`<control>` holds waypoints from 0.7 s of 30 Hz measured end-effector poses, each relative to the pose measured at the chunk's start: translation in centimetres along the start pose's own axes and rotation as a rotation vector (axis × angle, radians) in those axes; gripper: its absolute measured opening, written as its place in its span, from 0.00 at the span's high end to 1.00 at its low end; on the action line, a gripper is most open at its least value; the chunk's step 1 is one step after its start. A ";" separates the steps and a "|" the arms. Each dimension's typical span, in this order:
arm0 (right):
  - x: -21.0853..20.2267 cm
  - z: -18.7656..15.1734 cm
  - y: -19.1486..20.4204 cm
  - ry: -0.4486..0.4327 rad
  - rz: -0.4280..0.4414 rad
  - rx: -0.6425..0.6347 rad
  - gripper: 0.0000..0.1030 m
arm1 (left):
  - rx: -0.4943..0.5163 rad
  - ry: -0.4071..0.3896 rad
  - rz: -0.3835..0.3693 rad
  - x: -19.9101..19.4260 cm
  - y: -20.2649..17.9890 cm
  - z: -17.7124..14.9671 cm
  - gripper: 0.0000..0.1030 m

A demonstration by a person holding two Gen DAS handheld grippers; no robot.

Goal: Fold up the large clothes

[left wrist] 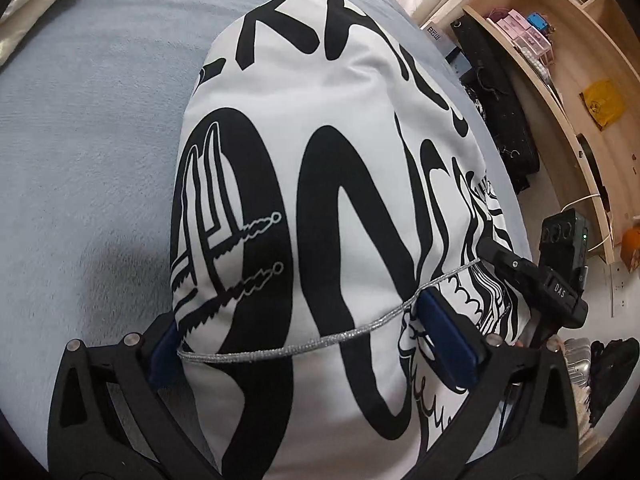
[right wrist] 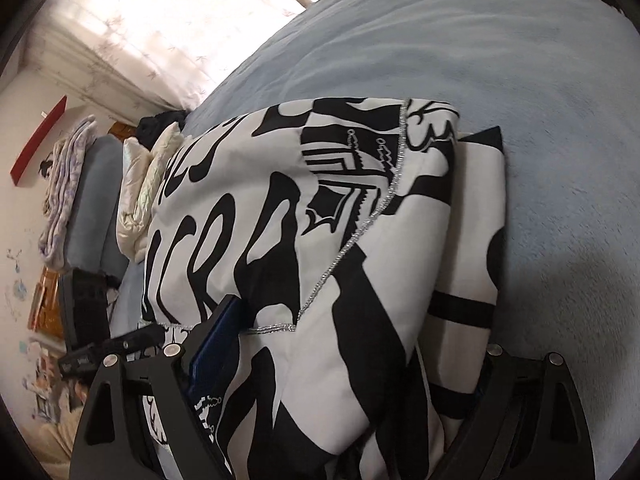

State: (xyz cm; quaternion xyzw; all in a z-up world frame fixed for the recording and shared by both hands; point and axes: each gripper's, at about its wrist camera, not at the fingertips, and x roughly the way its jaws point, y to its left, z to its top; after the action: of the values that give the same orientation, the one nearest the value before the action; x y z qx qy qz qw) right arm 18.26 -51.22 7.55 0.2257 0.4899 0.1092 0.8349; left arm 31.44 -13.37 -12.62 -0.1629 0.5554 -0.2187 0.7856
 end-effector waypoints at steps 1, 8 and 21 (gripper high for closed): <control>0.0 0.1 0.0 -0.003 -0.001 -0.003 0.11 | 0.002 -0.004 0.002 0.0 -0.1 0.1 0.00; 0.6 -1.1 1.3 -0.018 -0.034 -0.024 0.17 | 0.006 -0.004 0.023 0.2 -0.4 -0.2 0.00; -1.5 -2.1 5.9 -0.071 -0.057 -0.112 0.66 | 0.148 -0.095 0.130 -2.6 -5.0 -0.9 0.33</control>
State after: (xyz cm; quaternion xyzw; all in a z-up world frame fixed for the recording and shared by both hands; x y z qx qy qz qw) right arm 15.93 -46.16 10.69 0.1686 0.4592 0.1046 0.8659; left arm 29.07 -16.30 -8.35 -0.0783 0.5094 -0.1997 0.8334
